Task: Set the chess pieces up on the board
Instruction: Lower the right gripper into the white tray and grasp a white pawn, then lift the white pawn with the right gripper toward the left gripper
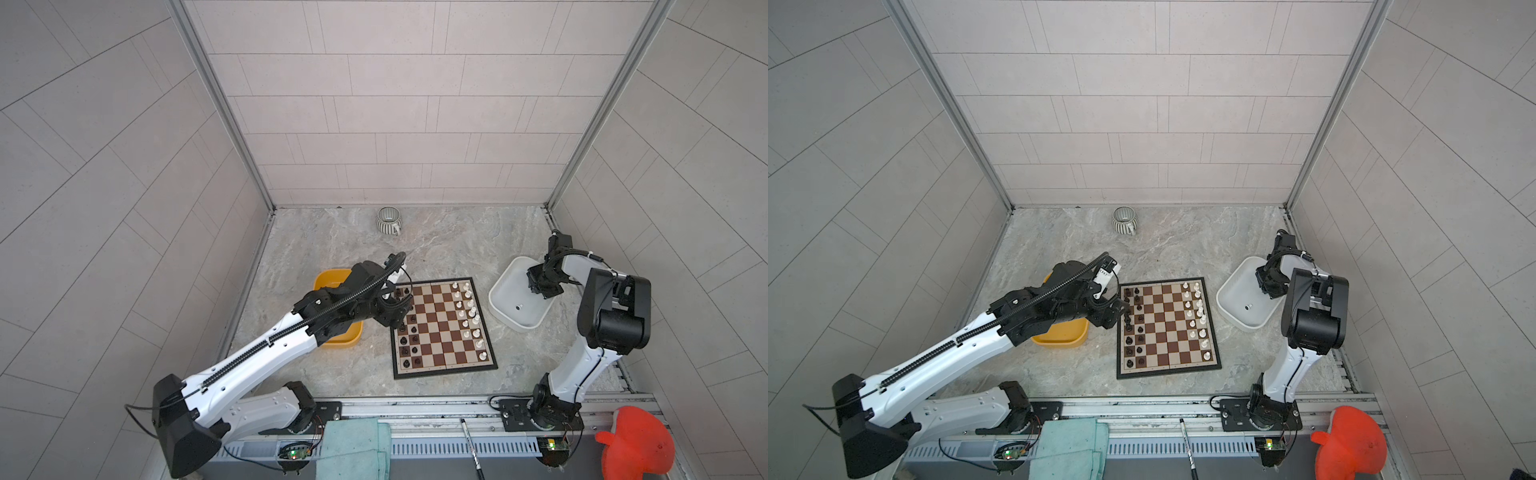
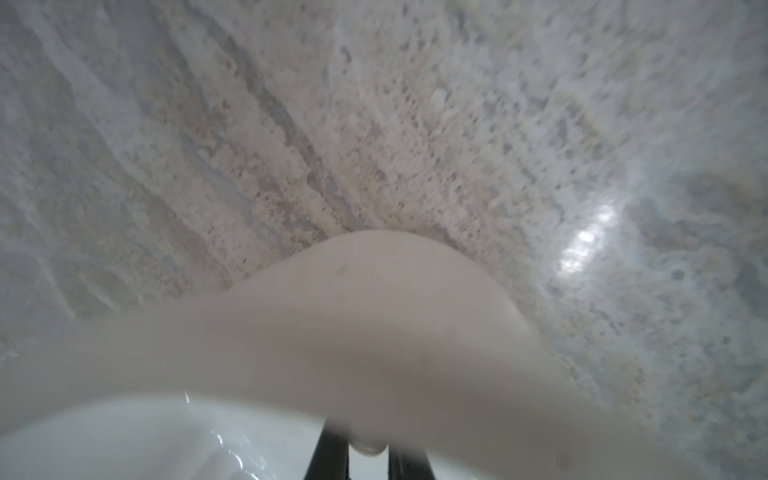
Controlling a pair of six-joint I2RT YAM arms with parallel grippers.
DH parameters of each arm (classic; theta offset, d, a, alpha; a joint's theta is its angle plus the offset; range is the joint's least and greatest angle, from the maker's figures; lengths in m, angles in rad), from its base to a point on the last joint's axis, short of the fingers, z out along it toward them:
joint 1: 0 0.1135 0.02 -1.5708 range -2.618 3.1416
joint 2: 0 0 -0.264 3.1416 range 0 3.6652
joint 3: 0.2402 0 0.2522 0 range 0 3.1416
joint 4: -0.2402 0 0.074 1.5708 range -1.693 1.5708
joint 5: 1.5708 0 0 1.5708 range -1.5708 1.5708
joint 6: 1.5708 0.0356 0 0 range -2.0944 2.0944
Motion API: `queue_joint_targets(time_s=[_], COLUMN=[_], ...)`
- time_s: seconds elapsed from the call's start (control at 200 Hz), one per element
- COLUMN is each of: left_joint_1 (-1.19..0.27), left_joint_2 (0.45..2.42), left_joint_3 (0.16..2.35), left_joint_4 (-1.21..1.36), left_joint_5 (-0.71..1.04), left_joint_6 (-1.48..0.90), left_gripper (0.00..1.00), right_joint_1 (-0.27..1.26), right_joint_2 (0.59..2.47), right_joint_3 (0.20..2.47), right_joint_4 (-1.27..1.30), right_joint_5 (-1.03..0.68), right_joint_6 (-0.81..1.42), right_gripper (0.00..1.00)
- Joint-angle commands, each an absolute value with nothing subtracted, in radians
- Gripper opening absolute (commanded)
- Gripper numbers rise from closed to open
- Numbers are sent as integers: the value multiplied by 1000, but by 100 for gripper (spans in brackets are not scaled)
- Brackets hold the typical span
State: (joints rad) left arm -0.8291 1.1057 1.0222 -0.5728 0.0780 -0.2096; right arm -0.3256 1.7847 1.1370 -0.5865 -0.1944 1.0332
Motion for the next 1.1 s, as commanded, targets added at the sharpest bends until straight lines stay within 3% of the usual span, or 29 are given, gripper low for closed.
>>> queue_joint_targets(time_s=[0.0,0.45,0.826,0.906,1.096], left_joint_1=[-818,-786,-641,-593,-525], left_joint_2=[1119,1209,1350,1389,1442], left_joint_3=[1016,1067,1147,1153,1193], left_joint_4=[-557,-540,-475,-427,-423], left_joint_5=[79,188,510,621,685], left_joint_6=[-226,-304,-471,-505,-524], left_gripper=[87,87,85,83,82], right_joint_1=[-318,-254,-87,-33,119], right_joint_2=[1725,1507,1334,1291,1185], right_joint_3=[1114,1015,927,904,804], right_joint_4=[-587,-526,-303,-242,-45], right_joint_5=[-224,-265,-237,-219,-255], right_joint_6=[879,496,343,272,27], right_gripper=[4,2,2,2,1])
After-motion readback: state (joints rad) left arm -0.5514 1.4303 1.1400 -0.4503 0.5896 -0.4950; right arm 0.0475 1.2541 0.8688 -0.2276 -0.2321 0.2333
